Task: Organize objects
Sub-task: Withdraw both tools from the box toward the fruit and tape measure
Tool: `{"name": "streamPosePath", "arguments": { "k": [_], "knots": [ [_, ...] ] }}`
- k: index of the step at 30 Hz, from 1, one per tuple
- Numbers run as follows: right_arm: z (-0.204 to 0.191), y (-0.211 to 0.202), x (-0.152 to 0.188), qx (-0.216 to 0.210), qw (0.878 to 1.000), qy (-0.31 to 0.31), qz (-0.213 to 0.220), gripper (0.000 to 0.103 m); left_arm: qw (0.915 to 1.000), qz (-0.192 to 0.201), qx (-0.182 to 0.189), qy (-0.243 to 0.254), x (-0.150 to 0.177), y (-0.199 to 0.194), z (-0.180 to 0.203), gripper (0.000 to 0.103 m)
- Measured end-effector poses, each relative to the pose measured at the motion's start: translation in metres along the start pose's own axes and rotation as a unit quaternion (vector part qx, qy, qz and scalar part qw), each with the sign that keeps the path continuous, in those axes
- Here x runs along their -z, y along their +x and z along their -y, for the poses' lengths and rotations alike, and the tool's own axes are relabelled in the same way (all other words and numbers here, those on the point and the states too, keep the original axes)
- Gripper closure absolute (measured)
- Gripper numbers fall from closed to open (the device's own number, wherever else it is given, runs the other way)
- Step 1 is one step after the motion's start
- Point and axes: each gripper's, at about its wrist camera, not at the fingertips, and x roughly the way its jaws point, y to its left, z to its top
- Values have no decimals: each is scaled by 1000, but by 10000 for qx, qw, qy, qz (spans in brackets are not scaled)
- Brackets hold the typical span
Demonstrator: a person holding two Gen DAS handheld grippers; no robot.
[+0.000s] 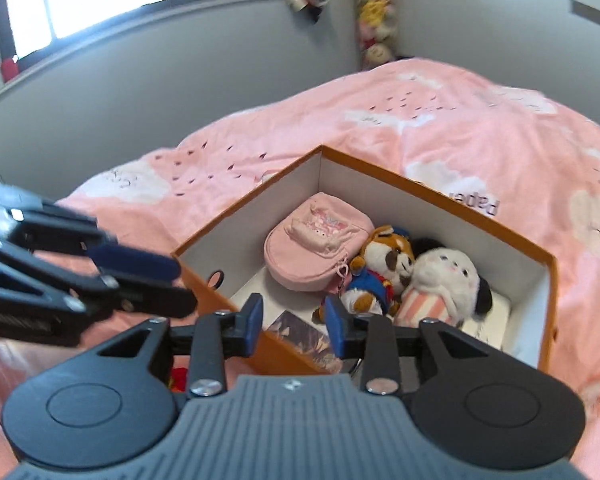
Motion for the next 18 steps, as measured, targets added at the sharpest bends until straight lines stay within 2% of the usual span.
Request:
{"name": "streamPosePath", "arguments": {
  "k": [4, 9, 12, 18],
  "knots": [
    [-10, -7, 26, 88, 9985, 540, 11, 63, 9992, -317, -214, -79, 24, 9, -2, 68],
    [-28, 16, 60, 368, 9968, 619, -335, 63, 9949, -859, -327, -425, 52, 22, -20, 66],
    [-42, 35, 78, 362, 9967, 400, -607, 63, 9912, -1004, -319, -800, 68, 23, -34, 56],
    [-67, 55, 89, 396, 9951, -277, -868, 57, 9868, -1072, -353, -1160, 85, 26, -52, 48]
  ]
}}
